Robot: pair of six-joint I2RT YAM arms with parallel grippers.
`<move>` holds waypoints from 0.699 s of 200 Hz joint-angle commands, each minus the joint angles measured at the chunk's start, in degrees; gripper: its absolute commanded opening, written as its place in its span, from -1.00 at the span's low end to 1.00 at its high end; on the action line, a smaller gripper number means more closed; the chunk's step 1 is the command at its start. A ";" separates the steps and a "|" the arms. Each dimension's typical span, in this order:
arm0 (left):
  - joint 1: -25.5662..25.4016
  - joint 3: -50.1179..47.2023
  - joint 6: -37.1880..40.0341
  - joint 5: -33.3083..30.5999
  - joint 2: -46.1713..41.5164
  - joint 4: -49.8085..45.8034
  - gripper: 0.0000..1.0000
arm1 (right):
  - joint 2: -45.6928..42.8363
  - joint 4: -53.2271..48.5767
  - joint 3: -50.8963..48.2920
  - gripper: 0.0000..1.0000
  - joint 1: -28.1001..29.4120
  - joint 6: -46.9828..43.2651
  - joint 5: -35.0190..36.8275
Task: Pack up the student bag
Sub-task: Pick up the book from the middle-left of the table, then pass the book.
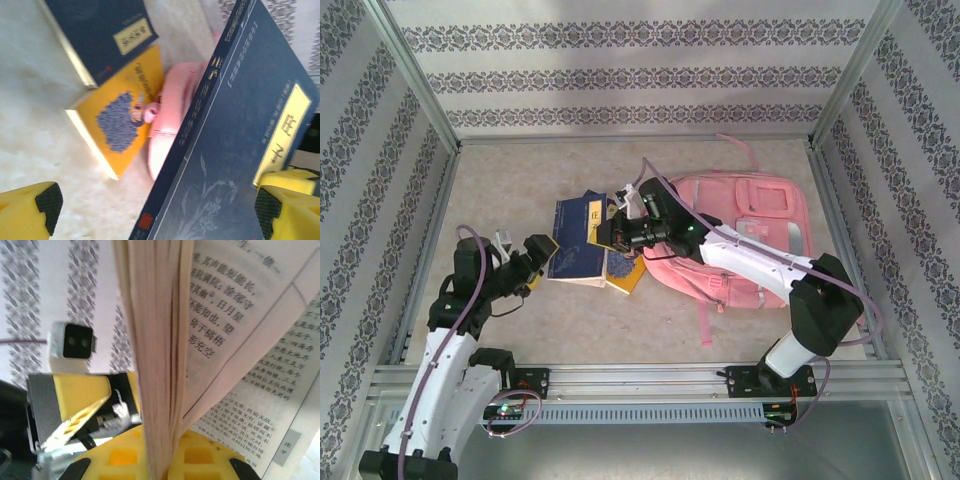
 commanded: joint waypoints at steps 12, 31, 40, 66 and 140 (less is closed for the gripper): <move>-1.34 -0.16 -10.37 4.46 0.51 15.19 1.00 | -2.10 18.54 -3.40 -1.00 0.55 14.06 7.81; -1.99 -0.34 -13.12 4.03 0.78 20.22 0.99 | -1.86 22.74 -4.16 -1.00 0.98 17.08 11.74; -2.41 -0.10 -13.51 2.74 0.69 21.43 0.97 | -1.51 24.44 -4.57 -1.00 1.20 18.53 13.58; -4.51 0.32 -13.85 -2.11 0.99 25.04 0.87 | -0.03 30.36 -6.14 -1.00 2.21 22.98 18.65; -7.89 0.78 -11.99 -9.65 6.20 32.97 0.41 | 3.65 34.76 -6.43 -1.00 6.15 27.22 24.34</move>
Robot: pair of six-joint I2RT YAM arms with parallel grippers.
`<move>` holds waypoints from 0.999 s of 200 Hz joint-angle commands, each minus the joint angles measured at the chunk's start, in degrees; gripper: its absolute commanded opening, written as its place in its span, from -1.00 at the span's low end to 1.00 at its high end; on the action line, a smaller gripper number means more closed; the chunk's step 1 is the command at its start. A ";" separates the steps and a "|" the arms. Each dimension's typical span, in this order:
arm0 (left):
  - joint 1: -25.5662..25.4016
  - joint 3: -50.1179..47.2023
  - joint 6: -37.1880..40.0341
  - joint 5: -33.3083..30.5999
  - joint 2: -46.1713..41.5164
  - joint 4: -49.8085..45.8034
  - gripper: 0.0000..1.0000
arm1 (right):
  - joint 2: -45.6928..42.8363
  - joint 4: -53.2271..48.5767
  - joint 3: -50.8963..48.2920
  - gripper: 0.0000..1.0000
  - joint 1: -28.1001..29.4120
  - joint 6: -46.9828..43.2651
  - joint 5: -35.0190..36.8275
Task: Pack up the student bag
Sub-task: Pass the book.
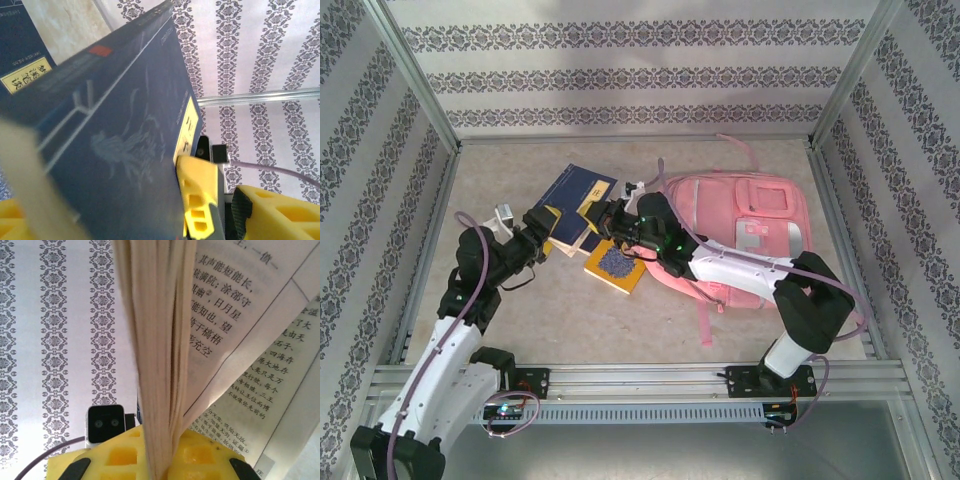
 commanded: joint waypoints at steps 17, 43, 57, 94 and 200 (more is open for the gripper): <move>-2.56 1.06 1.31 -4.08 1.64 7.08 0.30 | 0.96 6.01 -0.50 -1.00 1.60 1.84 2.97; -2.93 0.98 1.92 -5.33 1.96 7.32 -0.02 | 0.92 5.74 -0.89 -1.00 2.11 1.93 3.55; -3.05 0.81 2.15 -5.83 2.15 7.34 -0.25 | 0.97 6.14 -1.20 -1.00 2.31 1.84 3.80; -3.05 0.46 3.07 -7.09 1.74 6.52 -0.88 | -1.33 1.23 -2.51 -0.65 2.30 -0.71 5.93; -3.03 2.56 15.47 -2.71 0.28 -11.26 -1.00 | -15.43 -62.98 7.33 0.16 -23.10 -47.20 2.03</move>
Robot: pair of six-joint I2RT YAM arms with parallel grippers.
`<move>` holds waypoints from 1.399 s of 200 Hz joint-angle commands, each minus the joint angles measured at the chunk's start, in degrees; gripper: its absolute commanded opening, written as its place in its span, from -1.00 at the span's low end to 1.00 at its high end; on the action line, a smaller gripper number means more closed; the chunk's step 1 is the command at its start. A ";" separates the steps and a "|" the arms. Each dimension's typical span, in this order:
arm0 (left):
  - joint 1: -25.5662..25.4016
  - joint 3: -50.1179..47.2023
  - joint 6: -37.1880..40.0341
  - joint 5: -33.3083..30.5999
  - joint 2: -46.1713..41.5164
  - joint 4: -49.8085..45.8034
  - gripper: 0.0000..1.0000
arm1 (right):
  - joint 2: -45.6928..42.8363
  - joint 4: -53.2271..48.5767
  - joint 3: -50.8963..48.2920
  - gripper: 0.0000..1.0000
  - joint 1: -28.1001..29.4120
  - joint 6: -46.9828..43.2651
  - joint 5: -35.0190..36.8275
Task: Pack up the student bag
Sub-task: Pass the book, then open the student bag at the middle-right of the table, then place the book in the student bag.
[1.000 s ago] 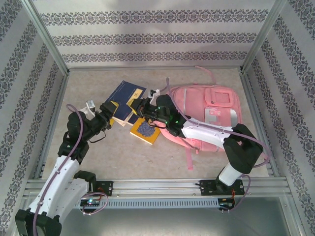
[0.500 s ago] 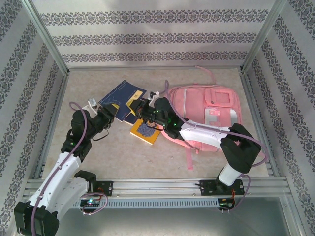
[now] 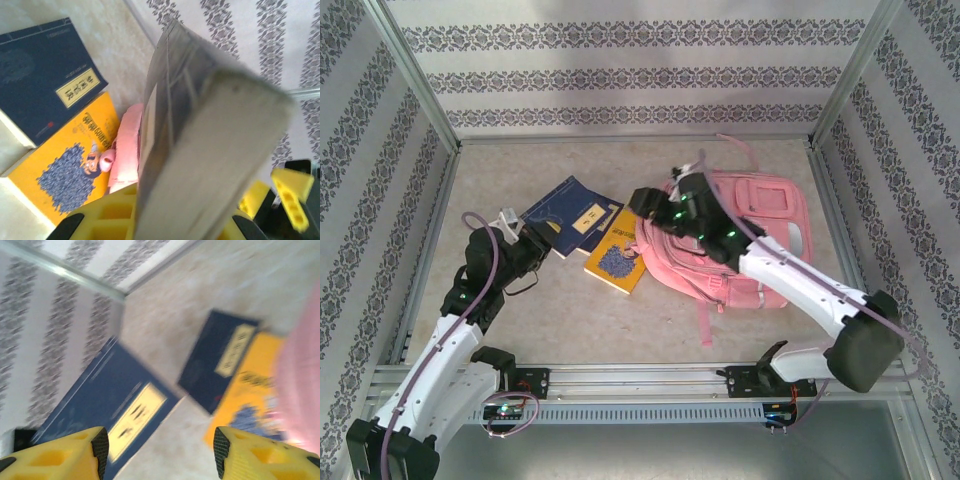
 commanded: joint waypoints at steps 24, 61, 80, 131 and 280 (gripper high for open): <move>-0.45 2.98 8.24 6.07 0.66 -4.16 -1.00 | 5.69 -20.50 4.29 0.09 -13.78 -19.80 -6.15; -0.44 3.51 9.94 8.38 0.48 -5.01 -1.00 | 15.08 -24.51 11.35 0.02 -17.93 -25.44 -11.12; -0.45 3.53 10.46 8.72 0.54 -5.43 -1.00 | 19.60 -26.00 14.57 -0.03 -17.90 -26.65 -12.77; -0.42 3.54 11.25 9.57 1.69 -5.27 -1.00 | 23.84 -26.32 16.20 -0.49 -17.25 -27.55 -16.19; -2.71 19.11 11.74 23.11 29.65 9.83 -1.00 | 0.37 -15.92 8.70 -1.00 -31.92 -16.83 -52.77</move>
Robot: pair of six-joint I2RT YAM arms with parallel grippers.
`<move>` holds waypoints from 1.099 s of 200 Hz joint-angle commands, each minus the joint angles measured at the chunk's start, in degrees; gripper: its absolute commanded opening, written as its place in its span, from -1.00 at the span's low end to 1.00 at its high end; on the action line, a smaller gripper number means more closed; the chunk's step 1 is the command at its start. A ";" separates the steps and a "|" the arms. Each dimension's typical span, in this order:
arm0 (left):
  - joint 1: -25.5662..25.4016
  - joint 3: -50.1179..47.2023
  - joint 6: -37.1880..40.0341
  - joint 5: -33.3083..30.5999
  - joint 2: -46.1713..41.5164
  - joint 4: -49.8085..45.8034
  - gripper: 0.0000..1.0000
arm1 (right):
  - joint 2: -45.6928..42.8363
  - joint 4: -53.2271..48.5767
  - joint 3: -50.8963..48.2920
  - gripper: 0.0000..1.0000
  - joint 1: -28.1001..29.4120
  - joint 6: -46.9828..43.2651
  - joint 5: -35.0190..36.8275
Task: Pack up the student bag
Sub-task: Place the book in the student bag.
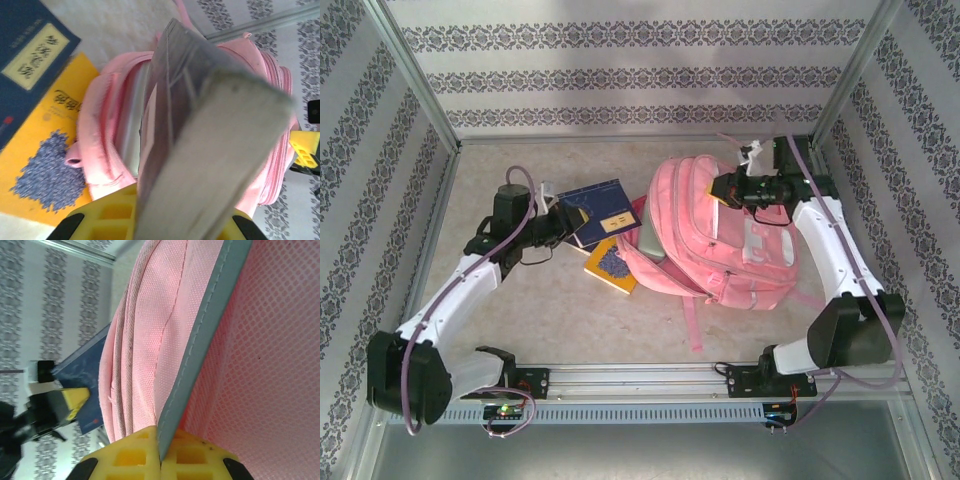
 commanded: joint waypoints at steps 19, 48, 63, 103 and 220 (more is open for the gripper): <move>-5.90 6.24 -0.99 9.29 7.38 10.13 -1.00 | -5.35 13.15 -3.53 -1.00 -0.46 9.28 -14.63; -10.94 9.92 0.92 9.76 12.48 7.24 -1.00 | -6.83 14.33 -3.91 -1.00 -0.51 10.65 -15.15; -12.66 10.80 0.64 9.75 14.97 7.36 -1.00 | -7.25 15.21 -3.77 -1.00 -0.46 11.65 -15.44; -16.75 13.51 -1.98 9.60 21.50 9.90 -1.00 | -7.59 17.00 -3.57 -1.00 -0.46 13.50 -16.05; -28.84 37.84 -11.49 12.66 52.00 19.34 0.19 | -7.25 18.54 -3.22 -1.00 0.44 15.18 -15.31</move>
